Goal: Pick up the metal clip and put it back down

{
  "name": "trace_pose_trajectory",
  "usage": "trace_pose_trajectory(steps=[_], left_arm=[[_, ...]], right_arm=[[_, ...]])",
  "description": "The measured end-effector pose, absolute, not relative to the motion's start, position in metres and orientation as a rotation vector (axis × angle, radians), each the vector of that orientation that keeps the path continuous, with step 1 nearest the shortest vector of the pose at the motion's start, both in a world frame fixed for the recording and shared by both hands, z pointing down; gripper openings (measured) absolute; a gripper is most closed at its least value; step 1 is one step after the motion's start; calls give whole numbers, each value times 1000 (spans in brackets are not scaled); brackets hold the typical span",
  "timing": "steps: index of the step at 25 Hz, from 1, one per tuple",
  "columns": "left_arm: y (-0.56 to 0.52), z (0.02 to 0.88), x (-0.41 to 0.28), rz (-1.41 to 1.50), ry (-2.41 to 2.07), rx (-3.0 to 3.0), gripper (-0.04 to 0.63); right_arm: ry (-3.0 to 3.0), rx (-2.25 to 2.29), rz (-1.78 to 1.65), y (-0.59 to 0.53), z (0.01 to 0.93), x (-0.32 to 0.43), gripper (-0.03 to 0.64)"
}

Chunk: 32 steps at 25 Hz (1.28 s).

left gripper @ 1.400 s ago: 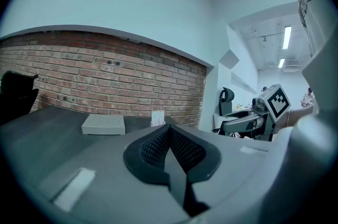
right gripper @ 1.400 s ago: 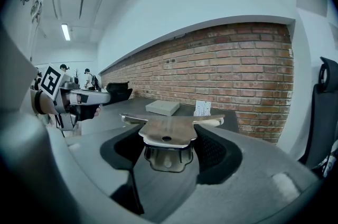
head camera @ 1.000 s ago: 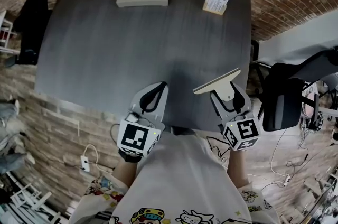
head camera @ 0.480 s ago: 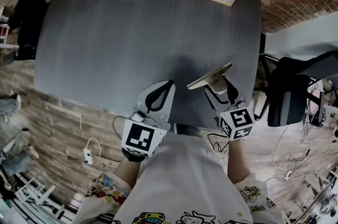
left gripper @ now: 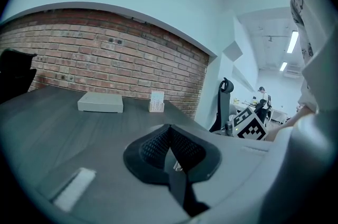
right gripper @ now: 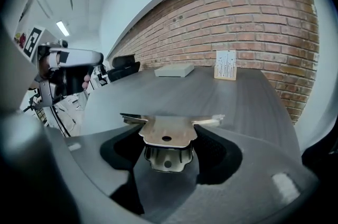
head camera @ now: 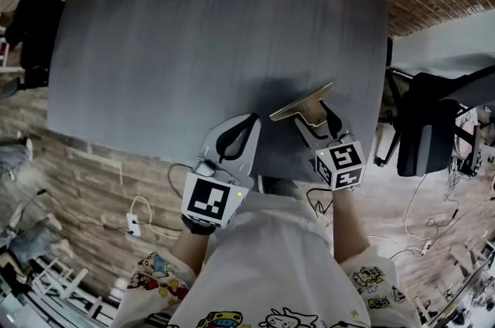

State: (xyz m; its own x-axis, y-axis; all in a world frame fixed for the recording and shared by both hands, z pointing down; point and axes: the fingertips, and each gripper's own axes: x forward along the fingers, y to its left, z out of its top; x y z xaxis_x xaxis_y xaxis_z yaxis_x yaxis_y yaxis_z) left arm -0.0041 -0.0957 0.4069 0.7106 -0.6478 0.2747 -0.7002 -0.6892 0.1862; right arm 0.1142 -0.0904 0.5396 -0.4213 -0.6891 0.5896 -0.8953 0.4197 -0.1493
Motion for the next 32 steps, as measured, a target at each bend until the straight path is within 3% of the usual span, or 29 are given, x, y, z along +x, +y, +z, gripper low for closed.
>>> trace_pose_trajectory(steps=[32], left_arm=[[-76,427,-18,304,-1057,2627,0]], right_arm=[[-2107,1255,506,-83,589,101,291]])
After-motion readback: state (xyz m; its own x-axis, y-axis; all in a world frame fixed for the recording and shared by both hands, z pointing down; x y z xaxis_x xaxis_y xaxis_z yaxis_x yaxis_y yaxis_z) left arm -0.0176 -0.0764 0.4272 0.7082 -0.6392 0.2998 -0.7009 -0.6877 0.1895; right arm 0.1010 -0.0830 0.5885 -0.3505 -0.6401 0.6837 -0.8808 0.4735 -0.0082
